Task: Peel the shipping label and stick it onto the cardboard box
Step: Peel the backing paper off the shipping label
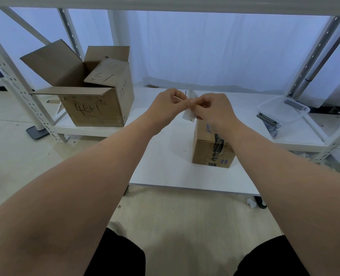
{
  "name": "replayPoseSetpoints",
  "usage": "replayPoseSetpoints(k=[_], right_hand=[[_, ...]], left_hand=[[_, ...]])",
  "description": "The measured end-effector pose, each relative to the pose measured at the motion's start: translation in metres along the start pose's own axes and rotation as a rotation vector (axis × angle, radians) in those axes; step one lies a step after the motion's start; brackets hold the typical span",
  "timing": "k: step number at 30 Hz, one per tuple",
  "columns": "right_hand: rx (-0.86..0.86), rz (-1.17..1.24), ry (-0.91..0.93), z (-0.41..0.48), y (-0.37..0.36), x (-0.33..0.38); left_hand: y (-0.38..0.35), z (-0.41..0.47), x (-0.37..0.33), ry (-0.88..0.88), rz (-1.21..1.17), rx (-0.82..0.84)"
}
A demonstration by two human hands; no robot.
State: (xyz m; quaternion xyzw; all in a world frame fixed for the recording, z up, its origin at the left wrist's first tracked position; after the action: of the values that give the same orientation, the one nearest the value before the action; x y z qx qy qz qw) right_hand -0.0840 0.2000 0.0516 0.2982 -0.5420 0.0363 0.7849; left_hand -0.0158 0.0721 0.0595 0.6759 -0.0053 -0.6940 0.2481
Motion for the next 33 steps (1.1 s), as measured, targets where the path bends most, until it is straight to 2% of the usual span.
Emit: replayPoseSetpoints(k=[7,14,26,33], right_hand=[[0.013,0.026,-0.004,-0.0012,-0.0016,0.0048],[0.005,0.157,-0.055,-0.0018,-0.0014,0.0071],[-0.01,0.034,0.003,-0.0006,0.0007,0.0046],[0.003,0.111,-0.026,-0.0021,0.0003,0.0093]], left_hand=[[0.0017,0.0026,0.0029,-0.021,0.031,-0.059],[0.0009,0.0016,0.0025,-0.063,0.016,-0.032],[0.0008,0.0022,0.0003,-0.045,-0.016,-0.022],[0.0029,0.0032,0.0036,-0.085,-0.009,-0.033]])
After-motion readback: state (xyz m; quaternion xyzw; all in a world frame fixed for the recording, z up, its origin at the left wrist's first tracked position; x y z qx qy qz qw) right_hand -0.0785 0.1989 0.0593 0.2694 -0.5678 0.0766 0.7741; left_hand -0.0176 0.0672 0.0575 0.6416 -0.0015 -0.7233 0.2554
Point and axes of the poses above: each hand's wrist, its own z-axis towards the middle knuckle, its own y-axis out of the back of the hand, x = y × z, the point moved 1 cm from there along z, towards the middle knuckle, and after that the axes turned 2 degrees about x, right-handed, at the moved point
